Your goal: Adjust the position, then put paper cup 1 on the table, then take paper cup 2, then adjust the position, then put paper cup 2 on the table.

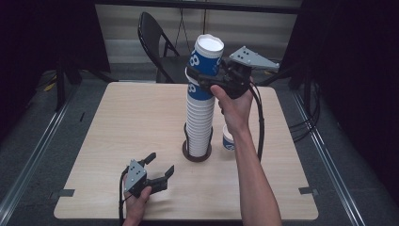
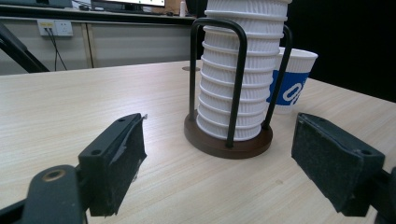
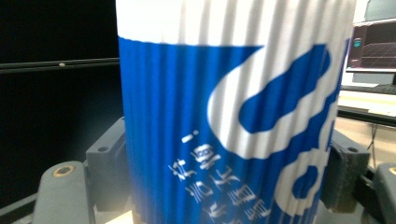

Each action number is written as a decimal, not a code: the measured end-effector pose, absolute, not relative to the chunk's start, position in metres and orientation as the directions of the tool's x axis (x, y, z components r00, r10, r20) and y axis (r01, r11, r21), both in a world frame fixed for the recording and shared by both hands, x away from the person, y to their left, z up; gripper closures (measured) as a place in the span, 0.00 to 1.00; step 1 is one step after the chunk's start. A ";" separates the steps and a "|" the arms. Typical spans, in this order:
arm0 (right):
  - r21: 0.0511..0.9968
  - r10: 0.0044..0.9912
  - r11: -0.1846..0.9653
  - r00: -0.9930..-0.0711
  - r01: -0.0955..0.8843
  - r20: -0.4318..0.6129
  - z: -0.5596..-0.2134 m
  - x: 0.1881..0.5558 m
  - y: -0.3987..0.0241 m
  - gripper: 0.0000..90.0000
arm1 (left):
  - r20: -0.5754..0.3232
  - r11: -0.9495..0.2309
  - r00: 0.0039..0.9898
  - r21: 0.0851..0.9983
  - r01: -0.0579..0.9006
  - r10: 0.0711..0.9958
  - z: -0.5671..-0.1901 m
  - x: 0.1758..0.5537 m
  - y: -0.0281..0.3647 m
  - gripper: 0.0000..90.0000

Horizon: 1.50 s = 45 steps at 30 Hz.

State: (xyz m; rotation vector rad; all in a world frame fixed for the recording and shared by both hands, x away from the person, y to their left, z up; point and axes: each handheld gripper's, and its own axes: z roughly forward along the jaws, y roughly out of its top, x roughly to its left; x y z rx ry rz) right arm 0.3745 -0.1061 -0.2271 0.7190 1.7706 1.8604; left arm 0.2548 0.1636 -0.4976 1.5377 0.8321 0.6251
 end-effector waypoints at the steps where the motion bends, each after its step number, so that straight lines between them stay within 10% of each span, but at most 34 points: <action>1: 0.998 0.654 -0.067 -0.754 0.022 0.061 -0.227 0.374 -0.107 0.24 | -0.073 -0.025 0.597 0.988 0.153 0.799 -0.498 0.255 0.164 0.19; 45: 0.983 0.659 -0.179 -0.739 0.031 0.143 -0.236 0.318 -0.161 0.24 | -0.056 -0.043 0.597 0.988 0.149 0.800 -0.497 0.255 0.162 0.19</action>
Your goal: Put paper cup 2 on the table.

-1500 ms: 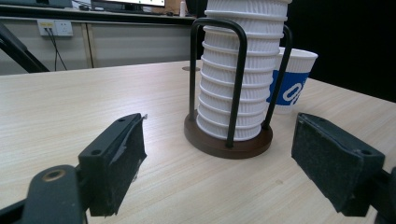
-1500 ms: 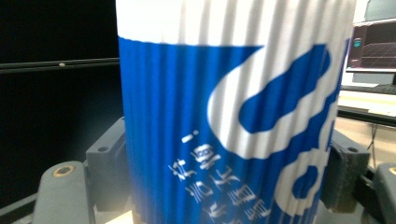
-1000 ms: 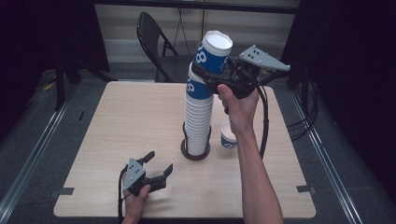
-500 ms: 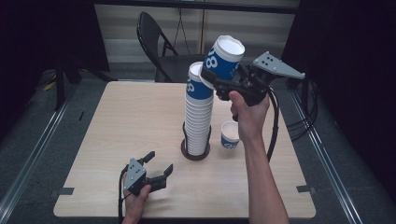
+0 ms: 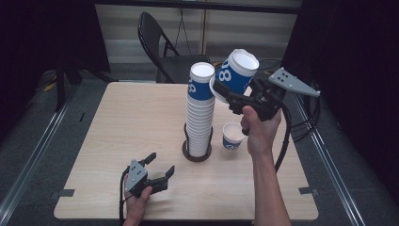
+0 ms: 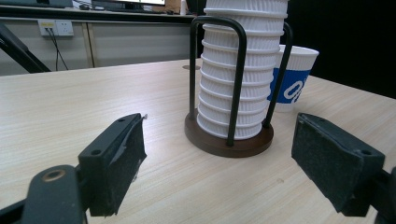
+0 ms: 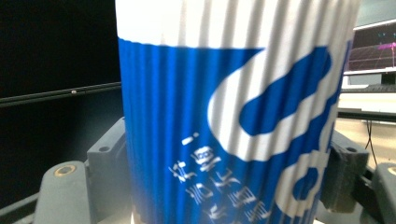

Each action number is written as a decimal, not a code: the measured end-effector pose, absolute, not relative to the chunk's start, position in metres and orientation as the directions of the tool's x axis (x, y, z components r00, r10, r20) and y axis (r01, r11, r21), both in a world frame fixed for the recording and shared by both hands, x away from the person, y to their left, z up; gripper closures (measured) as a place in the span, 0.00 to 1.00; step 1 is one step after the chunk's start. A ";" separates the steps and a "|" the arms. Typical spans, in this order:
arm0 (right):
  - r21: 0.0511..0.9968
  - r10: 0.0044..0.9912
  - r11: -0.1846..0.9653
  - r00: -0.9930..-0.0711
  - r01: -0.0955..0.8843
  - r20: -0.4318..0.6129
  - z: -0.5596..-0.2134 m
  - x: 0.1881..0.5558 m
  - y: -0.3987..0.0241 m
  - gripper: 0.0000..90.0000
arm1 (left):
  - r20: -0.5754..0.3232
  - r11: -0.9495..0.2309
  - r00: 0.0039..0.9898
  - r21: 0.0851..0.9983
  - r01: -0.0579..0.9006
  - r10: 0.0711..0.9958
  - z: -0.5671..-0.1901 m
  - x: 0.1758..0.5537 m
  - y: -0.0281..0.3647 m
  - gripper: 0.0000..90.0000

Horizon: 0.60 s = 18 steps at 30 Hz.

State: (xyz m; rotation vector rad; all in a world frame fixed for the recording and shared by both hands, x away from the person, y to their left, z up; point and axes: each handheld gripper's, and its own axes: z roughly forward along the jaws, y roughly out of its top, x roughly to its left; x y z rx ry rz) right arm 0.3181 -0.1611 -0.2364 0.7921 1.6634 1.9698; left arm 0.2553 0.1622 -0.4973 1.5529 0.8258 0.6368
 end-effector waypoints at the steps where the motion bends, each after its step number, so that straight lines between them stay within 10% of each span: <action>1: 0.984 0.665 -0.177 -0.733 0.031 0.143 -0.239 0.317 -0.162 0.24 | -0.051 -0.048 0.598 0.988 0.148 0.800 -0.497 0.255 0.162 0.19; 18: 0.979 0.676 -0.184 -0.712 0.087 0.190 -0.272 0.301 -0.175 0.25 | -0.078 -0.038 0.601 0.983 0.178 0.795 -0.497 0.258 0.162 0.18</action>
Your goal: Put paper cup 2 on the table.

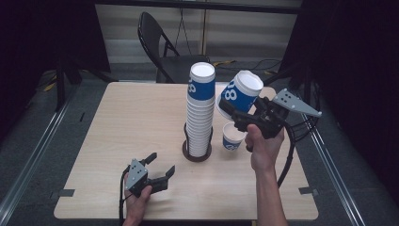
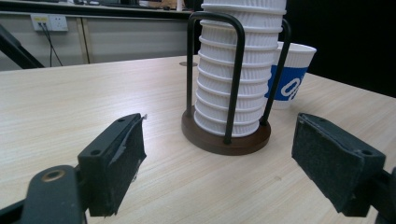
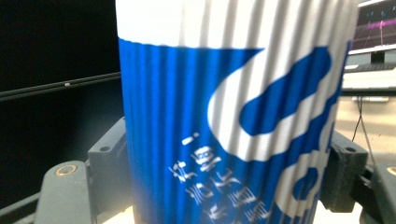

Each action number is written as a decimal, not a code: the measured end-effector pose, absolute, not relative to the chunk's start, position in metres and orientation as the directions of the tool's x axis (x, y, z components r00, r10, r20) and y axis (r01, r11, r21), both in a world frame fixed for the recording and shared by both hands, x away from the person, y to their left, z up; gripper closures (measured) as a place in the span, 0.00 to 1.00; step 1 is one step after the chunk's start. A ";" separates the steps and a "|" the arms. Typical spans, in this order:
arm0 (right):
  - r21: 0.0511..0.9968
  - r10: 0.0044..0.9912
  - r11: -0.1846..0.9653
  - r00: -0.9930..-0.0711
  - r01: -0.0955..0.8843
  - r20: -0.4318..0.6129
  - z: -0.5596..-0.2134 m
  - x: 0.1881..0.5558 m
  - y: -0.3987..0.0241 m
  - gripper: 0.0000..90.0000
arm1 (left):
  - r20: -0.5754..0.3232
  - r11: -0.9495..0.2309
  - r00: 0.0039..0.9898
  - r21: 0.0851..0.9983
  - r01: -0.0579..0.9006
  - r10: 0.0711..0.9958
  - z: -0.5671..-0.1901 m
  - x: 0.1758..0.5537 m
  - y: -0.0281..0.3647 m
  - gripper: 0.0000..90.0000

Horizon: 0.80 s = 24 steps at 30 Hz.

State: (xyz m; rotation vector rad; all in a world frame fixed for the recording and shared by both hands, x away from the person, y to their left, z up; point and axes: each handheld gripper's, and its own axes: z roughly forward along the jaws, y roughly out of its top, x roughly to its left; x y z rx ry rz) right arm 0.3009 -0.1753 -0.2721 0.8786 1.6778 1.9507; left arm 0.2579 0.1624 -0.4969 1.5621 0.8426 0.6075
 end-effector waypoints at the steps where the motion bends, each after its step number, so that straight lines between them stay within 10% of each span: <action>1: 0.978 0.676 -0.182 -0.711 0.097 0.196 -0.274 0.301 -0.175 0.24 | -0.082 -0.036 0.598 0.982 0.183 0.797 -0.497 0.258 0.162 0.18; 24: 0.949 0.639 -0.164 -0.704 0.269 0.310 -0.341 0.289 -0.162 0.25 | -0.109 -0.022 0.699 0.984 0.176 0.707 -0.474 0.262 0.146 0.18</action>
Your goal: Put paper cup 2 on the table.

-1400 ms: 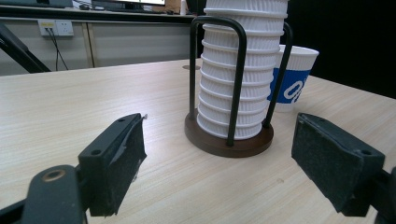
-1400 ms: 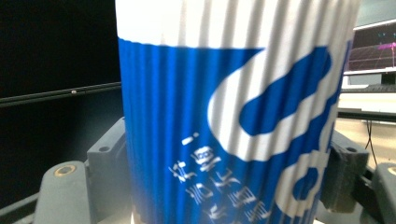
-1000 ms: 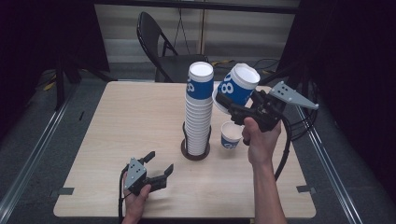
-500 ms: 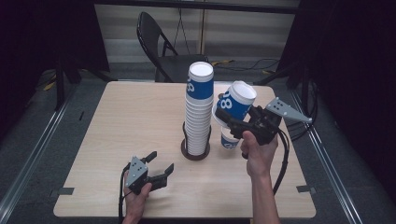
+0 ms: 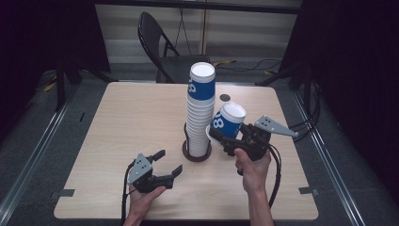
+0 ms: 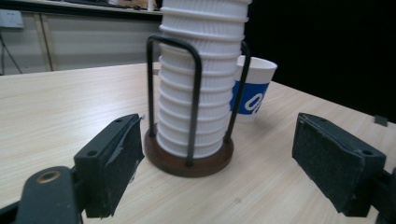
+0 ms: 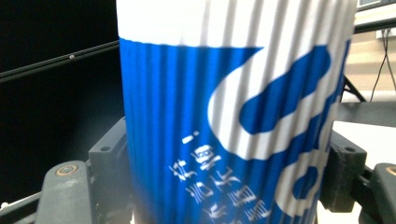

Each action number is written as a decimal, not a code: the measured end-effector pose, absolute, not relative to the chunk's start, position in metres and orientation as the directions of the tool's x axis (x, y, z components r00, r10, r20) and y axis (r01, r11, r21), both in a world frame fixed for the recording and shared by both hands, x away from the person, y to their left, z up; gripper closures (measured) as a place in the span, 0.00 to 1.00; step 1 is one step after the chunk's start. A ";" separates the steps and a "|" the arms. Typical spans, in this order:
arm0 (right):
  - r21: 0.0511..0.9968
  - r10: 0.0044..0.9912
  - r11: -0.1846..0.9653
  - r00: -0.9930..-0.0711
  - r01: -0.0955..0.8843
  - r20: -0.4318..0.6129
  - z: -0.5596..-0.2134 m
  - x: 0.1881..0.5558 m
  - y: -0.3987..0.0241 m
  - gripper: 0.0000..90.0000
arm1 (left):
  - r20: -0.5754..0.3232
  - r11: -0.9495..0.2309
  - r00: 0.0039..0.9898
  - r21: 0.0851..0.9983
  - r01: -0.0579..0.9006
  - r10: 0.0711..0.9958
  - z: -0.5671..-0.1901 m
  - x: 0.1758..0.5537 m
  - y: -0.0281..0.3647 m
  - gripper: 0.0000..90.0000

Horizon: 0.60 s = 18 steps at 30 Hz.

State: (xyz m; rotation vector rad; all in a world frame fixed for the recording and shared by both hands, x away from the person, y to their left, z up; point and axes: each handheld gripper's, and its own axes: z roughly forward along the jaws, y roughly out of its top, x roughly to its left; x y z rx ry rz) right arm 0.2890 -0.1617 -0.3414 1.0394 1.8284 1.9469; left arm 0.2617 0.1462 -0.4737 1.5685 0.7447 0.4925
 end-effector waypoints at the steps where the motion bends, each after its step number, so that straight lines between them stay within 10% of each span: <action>1: 0.948 0.636 -0.166 -0.705 0.272 0.314 -0.344 0.288 -0.161 0.25 | -0.110 -0.021 0.700 0.984 0.176 0.706 -0.473 0.261 0.145 0.18; 18: 0.909 0.588 -0.174 -0.700 0.380 0.405 -0.392 0.277 -0.142 0.25 | -0.104 0.004 0.717 0.990 0.140 0.689 -0.474 0.257 0.145 0.30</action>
